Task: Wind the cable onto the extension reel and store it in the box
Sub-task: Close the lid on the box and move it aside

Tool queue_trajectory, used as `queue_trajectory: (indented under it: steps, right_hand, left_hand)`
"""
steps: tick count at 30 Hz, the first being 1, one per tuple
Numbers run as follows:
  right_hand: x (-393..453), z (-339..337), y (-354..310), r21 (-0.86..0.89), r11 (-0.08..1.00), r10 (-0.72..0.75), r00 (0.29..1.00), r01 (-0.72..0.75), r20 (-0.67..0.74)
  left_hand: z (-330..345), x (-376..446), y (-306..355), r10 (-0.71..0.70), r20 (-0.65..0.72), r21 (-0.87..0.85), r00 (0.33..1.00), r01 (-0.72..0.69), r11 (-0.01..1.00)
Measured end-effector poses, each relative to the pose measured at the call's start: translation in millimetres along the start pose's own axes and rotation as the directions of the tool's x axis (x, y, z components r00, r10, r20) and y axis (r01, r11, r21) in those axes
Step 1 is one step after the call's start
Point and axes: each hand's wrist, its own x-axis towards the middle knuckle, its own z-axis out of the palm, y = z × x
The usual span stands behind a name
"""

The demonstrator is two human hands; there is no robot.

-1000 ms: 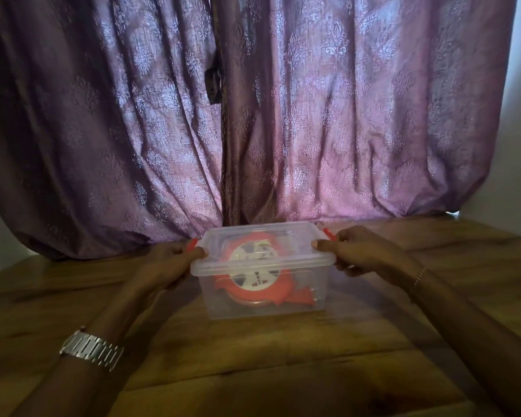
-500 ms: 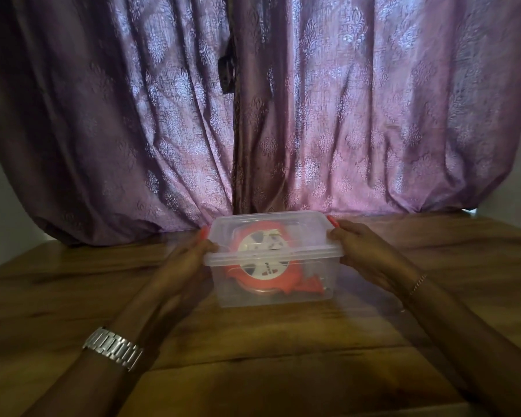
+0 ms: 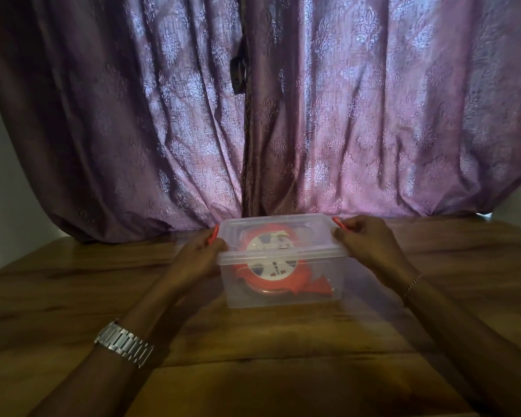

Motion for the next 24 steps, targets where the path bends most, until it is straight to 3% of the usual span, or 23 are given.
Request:
queue_trajectory:
  steps: [4,7,11,14,19,24]
  right_hand:
    - [12,15,-11,0.101,0.993,0.057,0.994,-0.066,0.093]
    - [20,37,-21,0.139,0.988,0.04,0.974,-0.072,0.225]
    - [31,92,-40,0.09,0.996,-0.047,0.942,0.018,0.332]
    - [33,147,-60,0.157,0.987,-0.03,0.897,-0.044,0.44]
    - [28,231,-99,0.201,0.975,-0.016,0.882,-0.09,0.471]
    - [12,312,-144,0.203,0.978,-0.135,0.858,0.037,0.496]
  left_hand:
    - [-22,-2,7,-0.002,-0.134,0.018,0.991,0.005,1.0]
    - [-49,-7,8,-0.082,-0.242,0.04,0.967,0.095,0.995]
    - [-92,-23,2,-0.157,-0.348,0.037,0.924,0.181,0.983]
    - [-136,-39,-6,-0.198,-0.443,0.011,0.875,0.226,0.974]
    - [-195,-70,-15,-0.239,-0.565,-0.068,0.79,0.244,0.967]
    - [-259,-101,-25,-0.157,-0.703,0.007,0.693,0.227,0.974]
